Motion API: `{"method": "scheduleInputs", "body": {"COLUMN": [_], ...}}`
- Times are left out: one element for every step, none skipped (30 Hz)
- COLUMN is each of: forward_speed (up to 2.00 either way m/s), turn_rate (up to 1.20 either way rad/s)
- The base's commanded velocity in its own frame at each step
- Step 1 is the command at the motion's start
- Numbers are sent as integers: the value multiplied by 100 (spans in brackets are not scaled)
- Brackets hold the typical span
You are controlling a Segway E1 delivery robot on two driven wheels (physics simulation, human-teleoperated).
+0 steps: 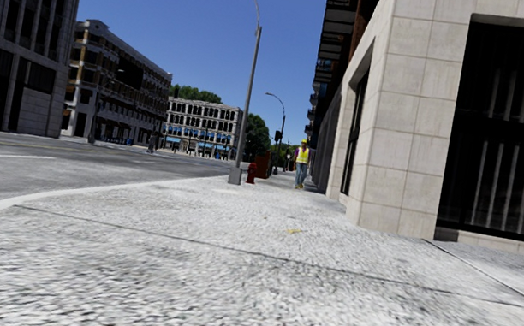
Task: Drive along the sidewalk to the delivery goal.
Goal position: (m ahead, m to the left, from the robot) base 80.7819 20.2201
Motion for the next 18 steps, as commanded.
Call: {"method": "scheduleInputs", "body": {"forward_speed": [200, 200, 200, 200, 200, 200, 200, 200, 200, 200, 200, 200, 200, 200, 200, 200, 200, 200], "turn_rate": [1, 19, 48, 48, 81, 98, 103, 104, 104, 93, 17, 10, 8, 8, 5, 0, 0, 0]}}
